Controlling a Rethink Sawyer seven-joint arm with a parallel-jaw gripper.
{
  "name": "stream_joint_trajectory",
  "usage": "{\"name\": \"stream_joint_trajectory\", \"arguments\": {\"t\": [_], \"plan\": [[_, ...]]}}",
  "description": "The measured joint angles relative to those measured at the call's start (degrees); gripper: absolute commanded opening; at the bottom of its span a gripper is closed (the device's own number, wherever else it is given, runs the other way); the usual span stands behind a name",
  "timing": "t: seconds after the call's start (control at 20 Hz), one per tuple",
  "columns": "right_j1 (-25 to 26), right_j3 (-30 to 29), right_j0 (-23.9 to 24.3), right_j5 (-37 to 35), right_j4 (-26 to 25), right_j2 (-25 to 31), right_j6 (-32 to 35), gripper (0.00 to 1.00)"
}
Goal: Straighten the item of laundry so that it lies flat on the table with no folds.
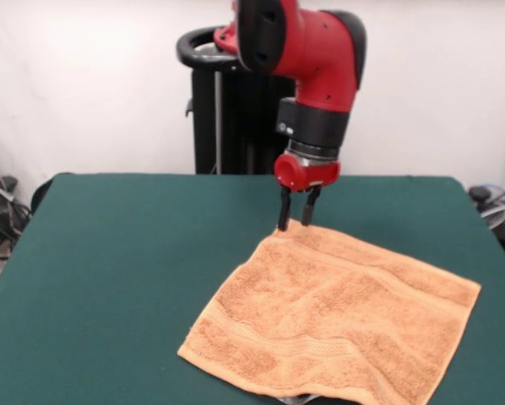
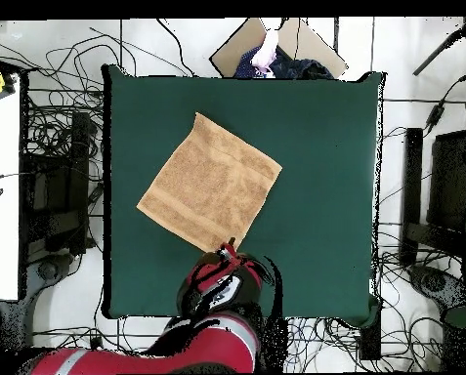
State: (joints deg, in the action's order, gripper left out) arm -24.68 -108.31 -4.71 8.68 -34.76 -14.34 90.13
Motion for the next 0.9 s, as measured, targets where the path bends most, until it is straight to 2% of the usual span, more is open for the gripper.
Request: {"name": "stream_joint_trajectory", "arguments": {"t": [0.6, 0.75, 0.9], "plan": [[2.74, 1.74, -1.35, 0.0, 0.61, -1.02, 0.0, 1.0], [3.02, 2.34, -0.19, -0.01, -0.13, 0.08, 0.0, 1.0], [2.44, 2.41, 3.42, -0.49, -2.64, 3.03, 0.0, 1.0]]}}
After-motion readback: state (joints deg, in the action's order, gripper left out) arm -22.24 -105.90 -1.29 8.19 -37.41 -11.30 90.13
